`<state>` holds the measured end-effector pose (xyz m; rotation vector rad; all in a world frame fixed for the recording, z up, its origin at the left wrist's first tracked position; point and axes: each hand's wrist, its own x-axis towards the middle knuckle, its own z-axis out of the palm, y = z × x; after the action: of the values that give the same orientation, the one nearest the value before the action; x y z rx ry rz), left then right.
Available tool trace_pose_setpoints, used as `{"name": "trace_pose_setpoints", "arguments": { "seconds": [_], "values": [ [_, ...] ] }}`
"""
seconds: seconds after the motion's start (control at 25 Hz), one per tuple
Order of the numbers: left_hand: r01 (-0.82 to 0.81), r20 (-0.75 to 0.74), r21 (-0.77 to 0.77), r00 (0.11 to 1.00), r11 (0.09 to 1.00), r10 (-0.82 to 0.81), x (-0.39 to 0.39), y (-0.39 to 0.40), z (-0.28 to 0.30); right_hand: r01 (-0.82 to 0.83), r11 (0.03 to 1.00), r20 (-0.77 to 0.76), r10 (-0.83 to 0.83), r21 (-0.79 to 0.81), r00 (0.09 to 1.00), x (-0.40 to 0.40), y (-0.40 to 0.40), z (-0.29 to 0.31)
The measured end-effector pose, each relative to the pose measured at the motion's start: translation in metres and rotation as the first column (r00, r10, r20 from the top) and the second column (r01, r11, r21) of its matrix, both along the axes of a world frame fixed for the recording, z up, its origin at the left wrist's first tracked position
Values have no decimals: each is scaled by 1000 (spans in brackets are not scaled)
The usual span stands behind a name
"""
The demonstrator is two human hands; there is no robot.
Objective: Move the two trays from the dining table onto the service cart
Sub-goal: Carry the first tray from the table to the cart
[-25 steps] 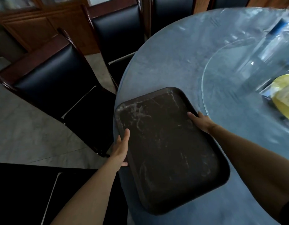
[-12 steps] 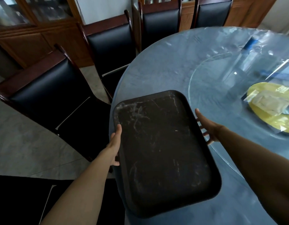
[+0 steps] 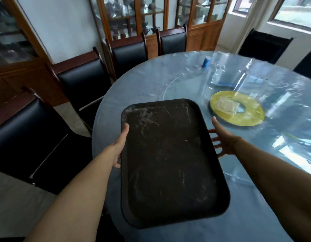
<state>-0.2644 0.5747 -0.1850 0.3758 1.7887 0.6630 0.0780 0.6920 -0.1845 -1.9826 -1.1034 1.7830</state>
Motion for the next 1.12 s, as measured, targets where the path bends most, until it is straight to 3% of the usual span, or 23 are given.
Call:
{"name": "trace_pose_setpoints", "arguments": {
  "seconds": [0.32,0.64,0.84,1.12],
  "values": [
    [346,38,63,936,936,-349,103,-2,51,214,974,-37,-212,68,977,136,-72,46],
    [526,6,124,848,841,-530,235,-32,72,423,900,-69,-418,106,906,274,-196,68],
    [620,33,159,775,769,-631,333,-58,75,599,791,-92,-592,123,801,357,-298,78],
    [791,33,173,591,587,-806,474,-114,81,791,594,-114,-784,145,610,446,-446,97]
  ]
}}
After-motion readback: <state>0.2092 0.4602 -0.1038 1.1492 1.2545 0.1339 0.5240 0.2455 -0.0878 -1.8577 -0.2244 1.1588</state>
